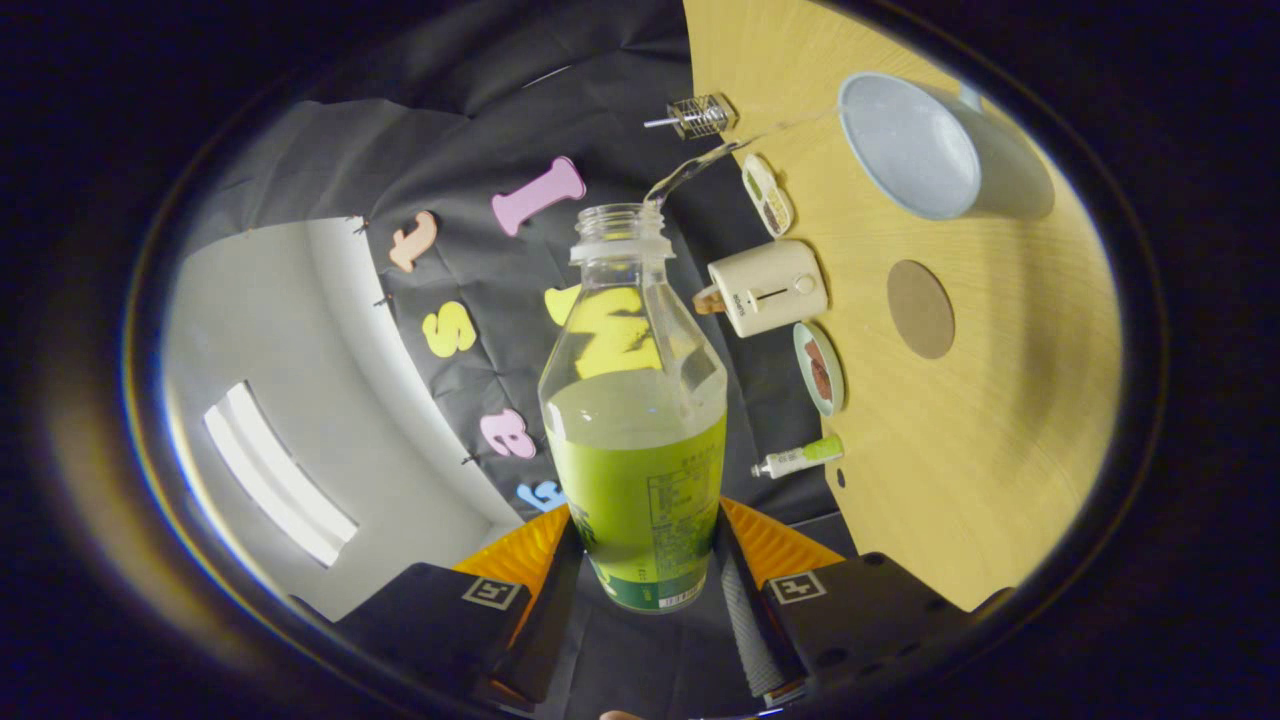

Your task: Take the bottle from table, then pour the juice into the cup, finally place the bottle on the coaster

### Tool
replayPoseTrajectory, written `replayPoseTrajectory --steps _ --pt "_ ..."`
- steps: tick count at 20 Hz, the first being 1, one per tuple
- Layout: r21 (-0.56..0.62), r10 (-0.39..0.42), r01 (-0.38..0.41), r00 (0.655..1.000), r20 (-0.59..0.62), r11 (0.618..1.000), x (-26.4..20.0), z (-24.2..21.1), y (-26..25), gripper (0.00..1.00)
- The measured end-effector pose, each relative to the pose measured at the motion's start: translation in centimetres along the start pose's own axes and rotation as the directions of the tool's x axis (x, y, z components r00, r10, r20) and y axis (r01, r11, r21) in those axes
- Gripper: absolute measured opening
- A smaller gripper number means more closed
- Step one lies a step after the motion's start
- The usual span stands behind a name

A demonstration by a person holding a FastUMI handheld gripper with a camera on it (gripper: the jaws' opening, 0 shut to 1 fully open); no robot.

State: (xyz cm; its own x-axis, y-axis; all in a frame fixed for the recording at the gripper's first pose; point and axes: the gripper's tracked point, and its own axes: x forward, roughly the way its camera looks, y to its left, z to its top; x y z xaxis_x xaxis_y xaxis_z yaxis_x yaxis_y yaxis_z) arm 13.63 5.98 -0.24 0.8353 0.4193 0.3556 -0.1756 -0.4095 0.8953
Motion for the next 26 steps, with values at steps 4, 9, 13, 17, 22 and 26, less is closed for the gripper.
replayPoseTrajectory --steps 4,9,13,17,22,26 --pt "0.012 0.016 -0.016 1.000 -0.003 1.000 -0.1 -0.1 0.3 0.75" --pt "0.033 0.043 -0.043 0.999 -0.003 0.998 0.1 -0.1 0.6 0.75" --pt "0.050 0.054 -0.054 0.999 0.008 0.997 -0.1 0.3 0.9 0.74" --pt "0.058 0.068 -0.069 0.998 0.006 0.996 -0.1 0.2 1.1 0.74" --pt "0.054 0.080 -0.081 0.997 0.017 0.995 -0.5 0.5 1.7 0.74" --pt "0.070 0.087 -0.089 0.996 0.027 0.994 0.0 1.1 1.7 0.74"
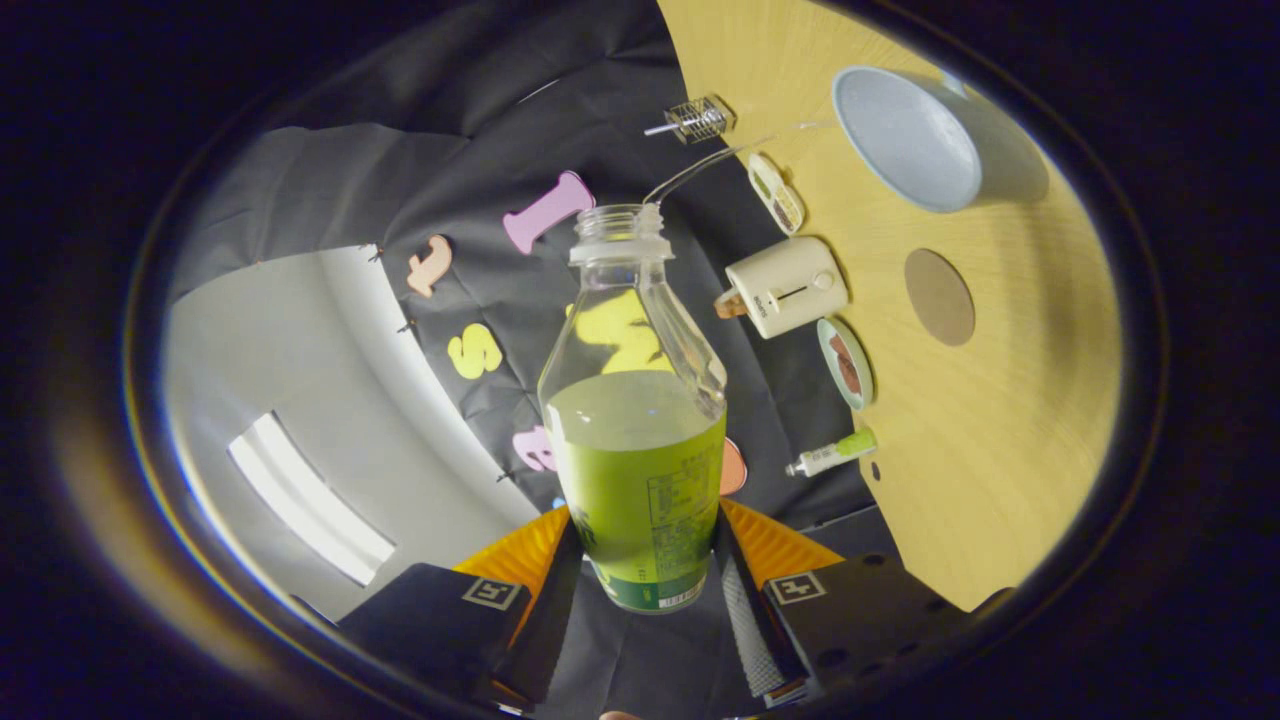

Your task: Take the bottle from table, then pour the juice into the cup, finally place the bottle on the coaster

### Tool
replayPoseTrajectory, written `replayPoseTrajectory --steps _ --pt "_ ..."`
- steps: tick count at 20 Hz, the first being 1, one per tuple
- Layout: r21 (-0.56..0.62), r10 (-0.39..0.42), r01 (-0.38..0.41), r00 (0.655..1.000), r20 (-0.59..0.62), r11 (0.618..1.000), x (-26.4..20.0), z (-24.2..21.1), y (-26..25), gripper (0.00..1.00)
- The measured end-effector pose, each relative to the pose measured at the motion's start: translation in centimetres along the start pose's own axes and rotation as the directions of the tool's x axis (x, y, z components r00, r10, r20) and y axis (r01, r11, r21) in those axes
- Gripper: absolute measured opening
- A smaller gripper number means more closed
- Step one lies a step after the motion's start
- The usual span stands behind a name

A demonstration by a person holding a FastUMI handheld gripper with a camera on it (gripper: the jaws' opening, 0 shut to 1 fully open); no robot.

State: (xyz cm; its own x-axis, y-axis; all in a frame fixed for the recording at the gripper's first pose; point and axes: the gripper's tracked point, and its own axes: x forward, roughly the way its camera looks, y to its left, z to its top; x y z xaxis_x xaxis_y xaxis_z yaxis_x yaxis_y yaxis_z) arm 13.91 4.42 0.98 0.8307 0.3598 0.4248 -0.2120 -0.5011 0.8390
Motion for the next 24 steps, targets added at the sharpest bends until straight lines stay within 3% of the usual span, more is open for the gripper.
replayPoseTrajectory --steps 24 --pt "0.067 0.038 -0.040 0.999 0.022 0.997 0.5 -0.3 1.2 0.74"
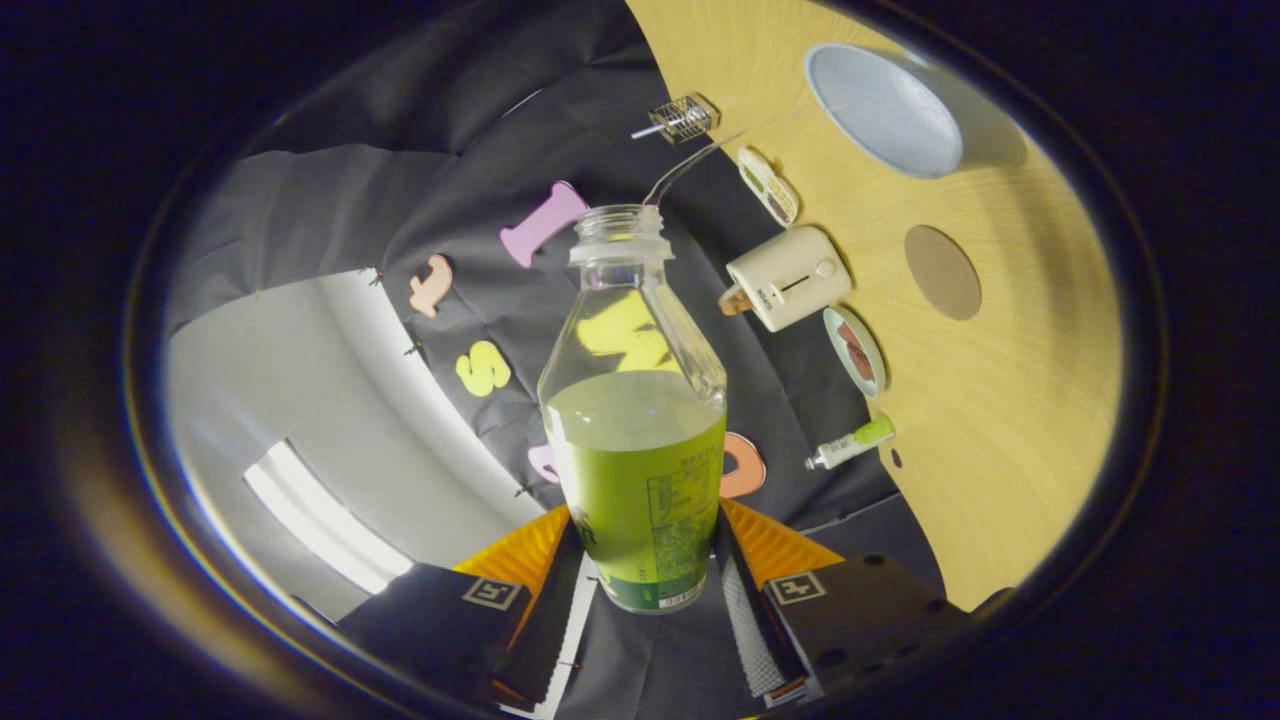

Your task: Take the bottle from table, then pour the juice into the cup, finally place the bottle on the coaster

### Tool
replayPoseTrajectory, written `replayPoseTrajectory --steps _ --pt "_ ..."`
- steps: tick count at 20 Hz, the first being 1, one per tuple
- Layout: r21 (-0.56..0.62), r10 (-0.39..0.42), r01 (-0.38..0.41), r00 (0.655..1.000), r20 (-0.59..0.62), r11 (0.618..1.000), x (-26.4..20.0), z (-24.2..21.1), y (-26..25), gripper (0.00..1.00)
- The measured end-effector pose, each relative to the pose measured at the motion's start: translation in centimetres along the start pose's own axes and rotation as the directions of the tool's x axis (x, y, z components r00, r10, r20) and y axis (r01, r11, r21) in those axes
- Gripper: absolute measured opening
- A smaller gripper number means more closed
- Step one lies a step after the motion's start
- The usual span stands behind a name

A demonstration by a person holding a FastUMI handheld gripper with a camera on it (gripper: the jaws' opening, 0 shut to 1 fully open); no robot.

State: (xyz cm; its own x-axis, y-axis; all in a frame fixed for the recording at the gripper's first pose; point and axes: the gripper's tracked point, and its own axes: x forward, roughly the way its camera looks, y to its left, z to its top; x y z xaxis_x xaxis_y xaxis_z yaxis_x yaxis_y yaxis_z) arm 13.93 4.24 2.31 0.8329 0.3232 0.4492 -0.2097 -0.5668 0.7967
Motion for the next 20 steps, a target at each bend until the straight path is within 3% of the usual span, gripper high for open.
replayPoseTrajectory --steps 11,16,20 --pt "-0.021 -0.010 0.010 1.000 -0.009 1.000 0.1 -0.5 0.1 0.74" --pt "-0.133 -0.048 0.048 0.999 0.003 0.990 -0.1 -0.9 -0.1 0.74" --pt "-0.287 -0.088 0.088 0.996 0.014 0.954 -0.4 -1.5 -0.1 0.74"
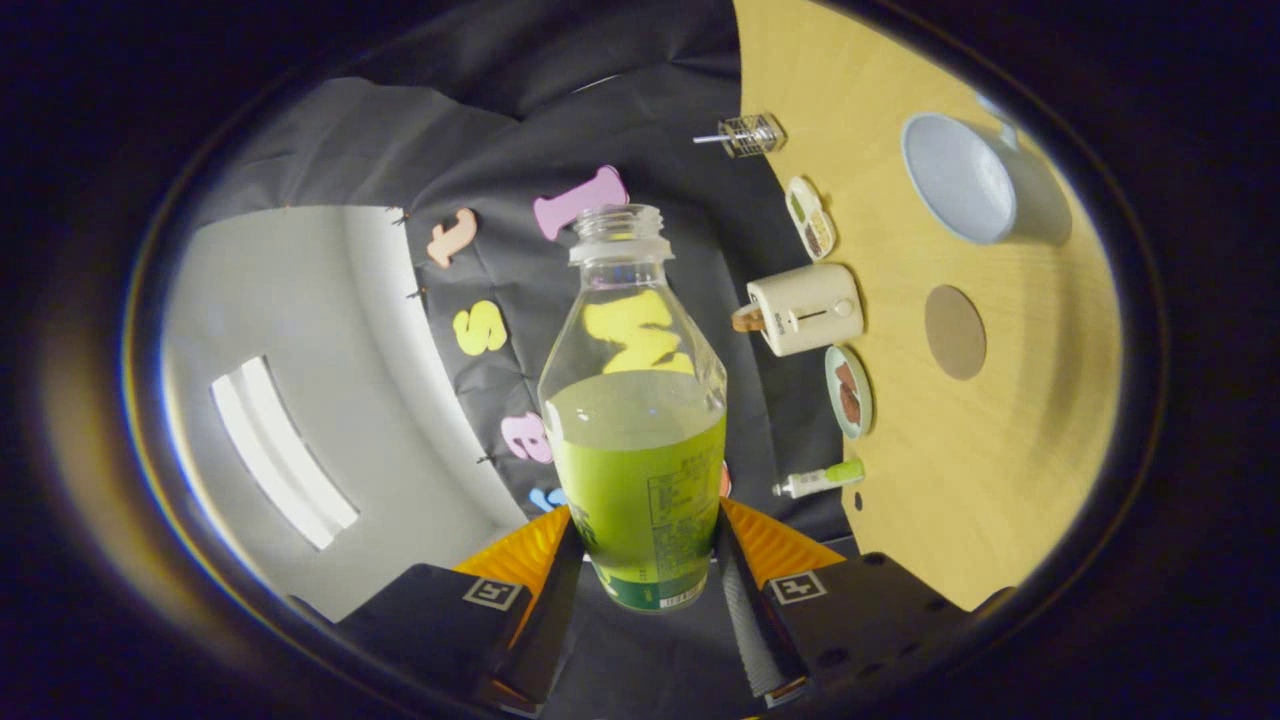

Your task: Take the bottle from table, then pour the juice into the cup, finally place the bottle on the coaster

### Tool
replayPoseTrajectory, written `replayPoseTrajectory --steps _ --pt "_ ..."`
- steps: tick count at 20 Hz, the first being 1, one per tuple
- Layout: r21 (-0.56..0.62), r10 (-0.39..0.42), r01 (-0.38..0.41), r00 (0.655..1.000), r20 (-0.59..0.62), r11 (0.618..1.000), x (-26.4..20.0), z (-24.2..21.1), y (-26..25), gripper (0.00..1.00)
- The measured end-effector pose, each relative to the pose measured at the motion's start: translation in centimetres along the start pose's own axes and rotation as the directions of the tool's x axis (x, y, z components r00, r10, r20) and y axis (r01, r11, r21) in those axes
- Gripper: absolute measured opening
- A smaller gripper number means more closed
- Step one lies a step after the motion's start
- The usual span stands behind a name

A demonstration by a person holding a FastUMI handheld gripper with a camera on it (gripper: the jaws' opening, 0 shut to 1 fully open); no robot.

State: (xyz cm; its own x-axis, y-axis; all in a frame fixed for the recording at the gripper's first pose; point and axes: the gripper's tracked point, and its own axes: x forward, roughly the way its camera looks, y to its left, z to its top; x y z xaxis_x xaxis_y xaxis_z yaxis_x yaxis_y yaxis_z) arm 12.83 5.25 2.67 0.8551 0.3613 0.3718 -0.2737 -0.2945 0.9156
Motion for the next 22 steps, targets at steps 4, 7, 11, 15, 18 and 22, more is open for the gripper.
replayPoseTrajectory --steps 4,7,11,15,18,22 --pt "-0.165 -0.066 0.062 0.998 -0.014 0.984 -0.4 -0.8 -0.1 0.74" --pt "-0.359 -0.133 0.115 0.991 -0.027 0.926 -0.3 -1.3 -0.3 0.75" --pt "-0.574 -0.222 0.195 0.975 0.024 0.795 -0.1 -0.6 0.2 0.75" --pt "-0.771 -0.286 0.255 0.953 0.099 0.584 0.3 0.4 0.3 0.75" --pt "-0.858 -0.297 0.282 0.941 0.161 0.430 0.9 1.4 1.2 0.75" --pt "-0.913 -0.330 0.334 0.911 0.249 0.234 2.4 2.4 -0.2 0.75"
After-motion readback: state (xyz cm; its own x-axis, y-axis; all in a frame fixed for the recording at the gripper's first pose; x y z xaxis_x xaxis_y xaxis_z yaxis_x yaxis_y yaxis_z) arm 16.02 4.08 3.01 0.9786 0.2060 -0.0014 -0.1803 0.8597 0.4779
